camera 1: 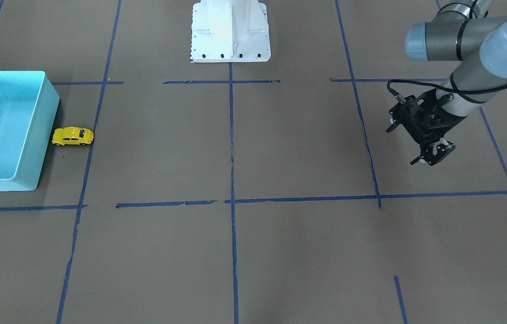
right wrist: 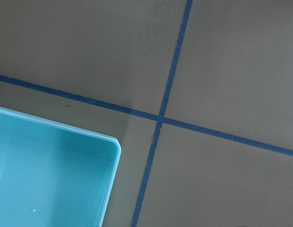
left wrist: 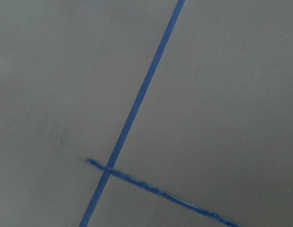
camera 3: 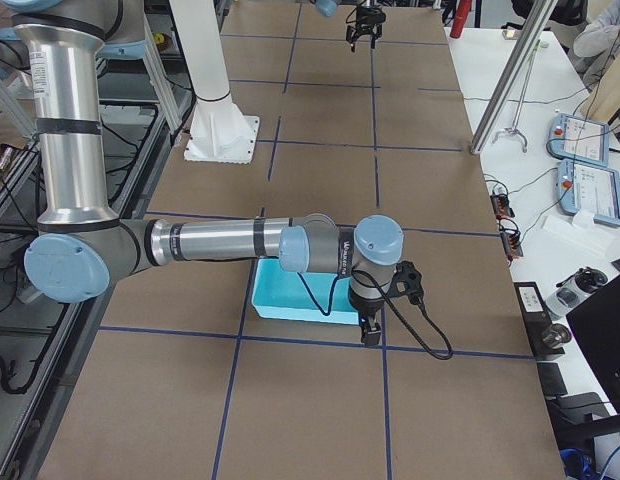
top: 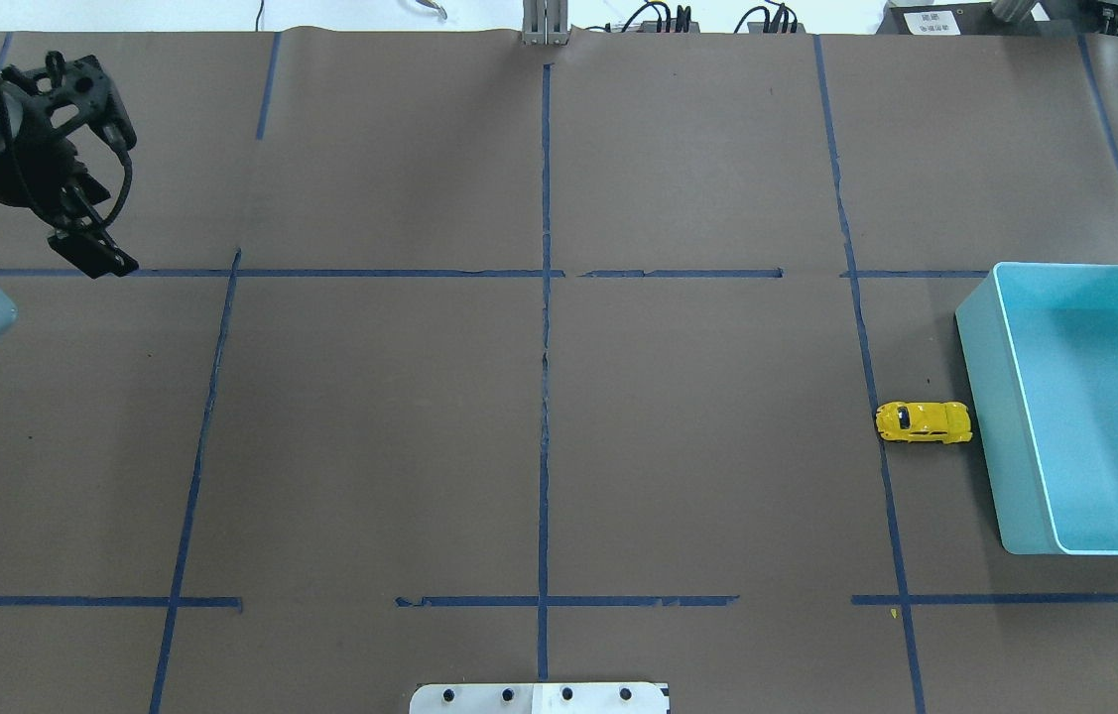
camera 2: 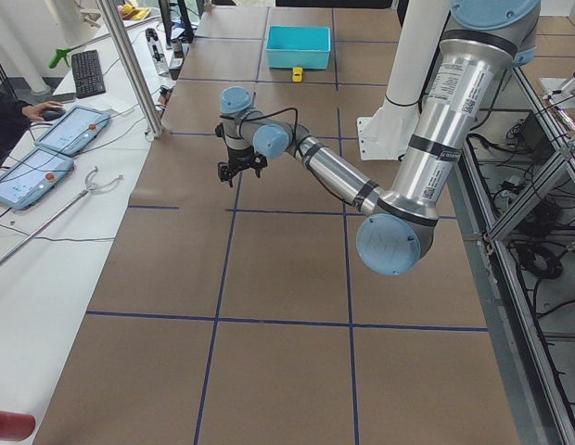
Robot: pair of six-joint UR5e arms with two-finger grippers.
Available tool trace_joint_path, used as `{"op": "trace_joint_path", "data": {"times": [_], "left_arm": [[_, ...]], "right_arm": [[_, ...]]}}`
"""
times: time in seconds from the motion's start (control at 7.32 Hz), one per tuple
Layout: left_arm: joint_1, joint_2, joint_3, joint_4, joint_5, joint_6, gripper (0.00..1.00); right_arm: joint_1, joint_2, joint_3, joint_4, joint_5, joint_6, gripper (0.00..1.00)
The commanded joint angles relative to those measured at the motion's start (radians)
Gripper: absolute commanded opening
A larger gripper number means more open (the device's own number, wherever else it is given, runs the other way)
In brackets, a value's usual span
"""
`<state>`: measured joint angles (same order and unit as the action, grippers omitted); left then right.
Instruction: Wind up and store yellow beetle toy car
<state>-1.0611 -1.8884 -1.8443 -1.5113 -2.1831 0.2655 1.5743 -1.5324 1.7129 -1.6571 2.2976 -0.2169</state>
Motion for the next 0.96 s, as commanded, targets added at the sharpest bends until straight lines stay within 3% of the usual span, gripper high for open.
{"op": "trace_joint_path", "data": {"times": [0.0,0.41,0.55,0.68,0.82], "left_arm": [[-0.113,0.014,0.006,0.069,0.072,-0.185,1.0],[-0.305,0.081,0.086,0.072,0.063,-0.236,1.0],[-0.403,0.118,0.136,0.068,0.039,-0.232,1.0],[-0.462,0.146,0.195,0.053,-0.063,-0.227,1.0],[-0.503,0.173,0.233,0.051,-0.082,-0.22,1.0]], "right_arm": [[-0.069,0.0,0.138,-0.007,-0.001,-0.048,1.0],[-0.007,-0.014,0.154,-0.051,0.005,-0.125,1.0],[0.062,-0.014,0.154,-0.096,0.005,-0.235,1.0],[0.111,-0.014,0.163,-0.121,0.003,-0.296,1.0],[0.134,-0.047,0.224,-0.154,0.005,-0.299,1.0]]}}
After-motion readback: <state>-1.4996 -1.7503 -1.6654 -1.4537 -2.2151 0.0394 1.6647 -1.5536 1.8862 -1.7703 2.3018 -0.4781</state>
